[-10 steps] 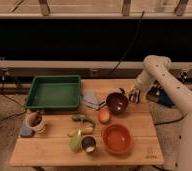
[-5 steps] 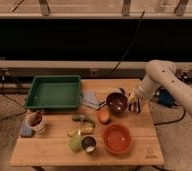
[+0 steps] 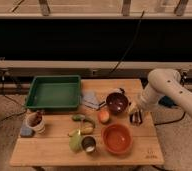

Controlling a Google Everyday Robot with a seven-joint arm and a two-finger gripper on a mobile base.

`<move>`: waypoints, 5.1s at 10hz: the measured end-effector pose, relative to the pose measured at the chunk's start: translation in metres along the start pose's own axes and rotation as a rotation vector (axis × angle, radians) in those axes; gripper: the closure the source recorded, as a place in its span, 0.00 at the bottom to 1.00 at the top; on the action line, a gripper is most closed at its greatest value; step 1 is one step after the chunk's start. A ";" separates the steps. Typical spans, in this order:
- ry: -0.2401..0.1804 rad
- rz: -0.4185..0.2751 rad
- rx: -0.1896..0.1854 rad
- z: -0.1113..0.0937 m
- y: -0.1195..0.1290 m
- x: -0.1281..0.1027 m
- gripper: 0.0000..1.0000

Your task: Wipe red bowl with eraser

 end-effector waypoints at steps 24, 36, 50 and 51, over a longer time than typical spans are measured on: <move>-0.088 -0.228 0.004 0.081 -0.015 -0.165 1.00; -0.032 -0.336 0.025 0.081 -0.097 -0.104 1.00; -0.002 -0.201 -0.020 0.058 0.020 -0.124 1.00; -0.006 -0.210 -0.014 0.057 0.018 -0.133 1.00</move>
